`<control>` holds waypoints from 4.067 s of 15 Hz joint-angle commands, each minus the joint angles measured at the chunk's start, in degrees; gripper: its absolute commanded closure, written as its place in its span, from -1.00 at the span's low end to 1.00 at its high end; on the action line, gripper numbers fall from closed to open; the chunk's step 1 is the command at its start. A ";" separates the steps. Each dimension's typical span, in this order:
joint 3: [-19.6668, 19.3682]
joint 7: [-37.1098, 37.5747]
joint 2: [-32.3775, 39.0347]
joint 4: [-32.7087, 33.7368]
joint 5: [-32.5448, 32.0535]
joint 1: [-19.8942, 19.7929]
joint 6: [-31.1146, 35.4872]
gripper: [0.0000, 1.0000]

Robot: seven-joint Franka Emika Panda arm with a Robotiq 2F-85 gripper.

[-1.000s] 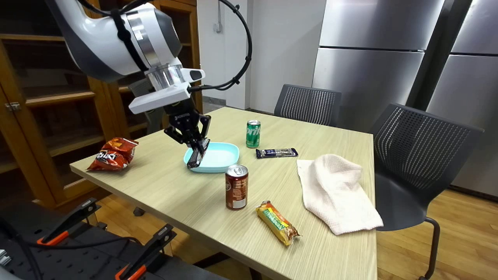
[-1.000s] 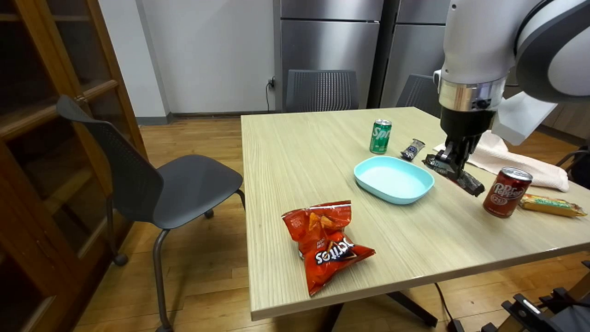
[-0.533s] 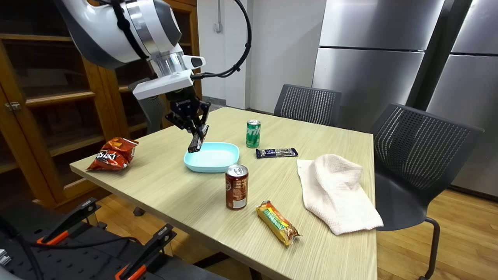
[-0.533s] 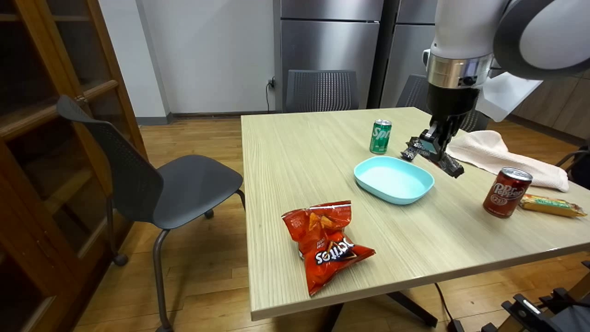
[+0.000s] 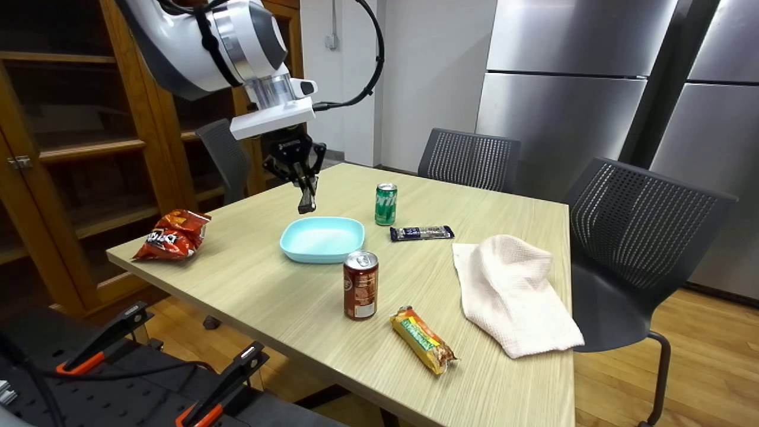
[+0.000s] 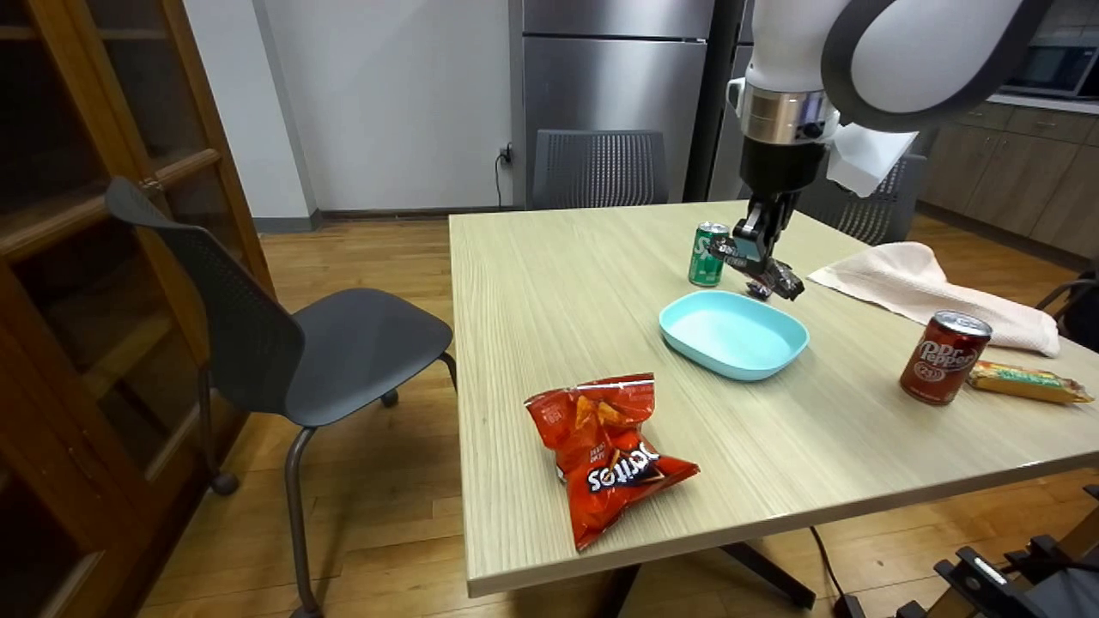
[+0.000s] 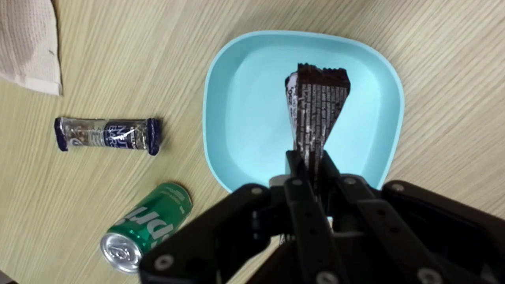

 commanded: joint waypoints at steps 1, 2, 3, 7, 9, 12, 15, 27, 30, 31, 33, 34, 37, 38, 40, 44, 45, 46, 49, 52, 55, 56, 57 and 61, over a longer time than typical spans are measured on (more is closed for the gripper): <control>1.53 -4.70 4.43 5.63 1.67 -0.83 -1.07 0.94; 0.97 -3.21 5.12 6.31 0.53 -0.12 -1.27 0.94; 0.40 -1.72 5.69 6.54 -0.47 0.49 -1.13 0.94; -0.89 1.54 8.03 6.45 -2.94 2.32 -1.28 0.94; -1.32 2.24 9.24 6.32 -3.50 2.82 -1.14 0.94; -2.12 4.62 11.50 7.70 -3.86 4.04 -2.18 0.94; -2.74 6.79 14.55 10.09 -3.61 5.42 -4.09 0.94; -1.88 6.25 13.19 9.75 -1.98 5.37 -7.16 -0.32; -1.33 4.84 10.62 8.94 -0.46 3.94 -7.26 -0.80; -1.52 5.06 9.95 9.04 0.17 3.57 -7.42 -0.96; -1.49 5.07 8.76 9.35 3.06 2.16 -8.03 -1.00; -1.58 5.24 8.19 9.49 4.97 1.33 -8.24 -1.00; -2.24 7.31 6.99 10.57 11.03 -0.65 -10.75 -1.00; -2.21 7.04 6.57 10.84 13.38 -1.76 -11.38 -1.00; -2.90 8.47 6.13 11.60 16.66 -3.16 -12.69 -1.00; -4.63 11.52 5.77 12.52 21.94 -5.73 -14.14 -1.00; -5.37 13.56 5.44 12.09 22.05 -5.67 -14.21 -1.00; -4.64 10.02 6.83 12.12 20.84 -5.85 -11.98 -1.00; -5.41 12.07 6.74 12.12 21.15 -6.14 -12.17 -1.00; -5.36 12.54 6.74 12.12 21.21 -6.07 -12.22 -1.00; -5.36 12.59 6.74 12.12 21.22 -6.06 -12.25 -1.00; -5.36 12.60 6.74 12.12 21.22 -6.06 -12.25 -1.00; -5.36 12.60 6.74 12.12 21.22 -6.06 -12.26 -1.00; -5.36 12.62 6.74 12.12 21.22 -6.06 -12.28 -1.00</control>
